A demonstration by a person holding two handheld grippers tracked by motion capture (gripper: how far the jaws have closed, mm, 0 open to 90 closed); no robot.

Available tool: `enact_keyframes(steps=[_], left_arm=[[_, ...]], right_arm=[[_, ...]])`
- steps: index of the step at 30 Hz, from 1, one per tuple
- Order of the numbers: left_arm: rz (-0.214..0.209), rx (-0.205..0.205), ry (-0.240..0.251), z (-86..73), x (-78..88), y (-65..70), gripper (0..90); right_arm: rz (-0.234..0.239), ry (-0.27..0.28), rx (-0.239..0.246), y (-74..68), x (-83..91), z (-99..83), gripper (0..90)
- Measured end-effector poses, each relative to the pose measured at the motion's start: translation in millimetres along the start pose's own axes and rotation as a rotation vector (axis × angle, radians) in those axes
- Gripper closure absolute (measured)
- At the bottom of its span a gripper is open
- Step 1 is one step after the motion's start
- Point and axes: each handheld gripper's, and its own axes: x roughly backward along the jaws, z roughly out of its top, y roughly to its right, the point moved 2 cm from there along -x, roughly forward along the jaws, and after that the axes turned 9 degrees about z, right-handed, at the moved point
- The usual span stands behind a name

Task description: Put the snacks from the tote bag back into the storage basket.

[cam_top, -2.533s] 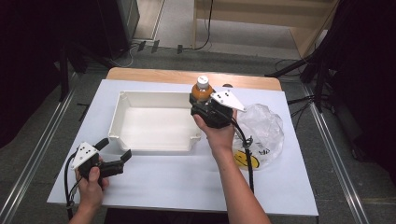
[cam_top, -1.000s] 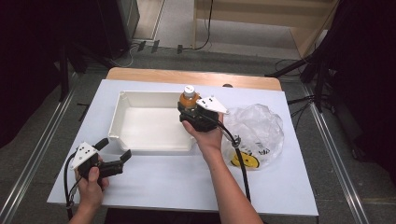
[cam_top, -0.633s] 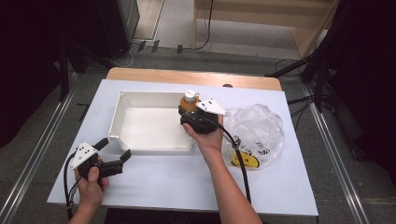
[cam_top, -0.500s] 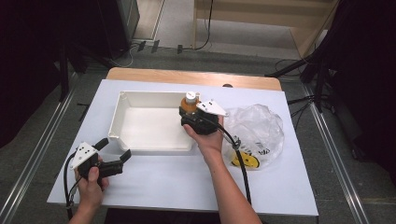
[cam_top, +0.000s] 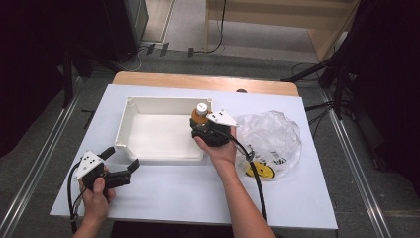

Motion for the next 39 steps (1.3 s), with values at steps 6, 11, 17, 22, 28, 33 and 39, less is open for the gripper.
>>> enact_keyframes(steps=[6,11,17,22,28,33,39], left_arm=[[0.0,-0.001,0.0,0.0,0.1,0.2,0.0],[0.0,-0.003,0.003,-0.1,0.2,0.5,0.0],[0.003,-0.007,0.006,-0.2,0.5,1.6,0.0],[0.008,-0.008,0.01,0.0,0.6,1.7,0.0],[0.014,-0.011,0.01,-0.1,0.6,2.3,0.0],[0.016,-0.01,0.01,-0.1,0.8,2.2,0.0],[0.029,-0.001,0.021,0.3,2.0,1.2,0.0]], right_arm=[[-0.001,-0.01,-0.007,2.1,-2.8,-3.5,31.5],[-0.004,-0.008,-0.021,3.2,-3.7,-3.6,31.2],[-0.006,-0.006,-0.021,6.5,-4.1,-1.9,30.7],[-0.006,-0.012,-0.014,7.6,-2.7,0.1,29.0],[0.009,-0.01,-0.033,7.2,2.7,4.0,16.3],[0.0,-0.023,-0.032,7.0,8.1,4.8,15.6],[0.007,0.006,-0.04,8.4,21.1,10.7,15.6]])
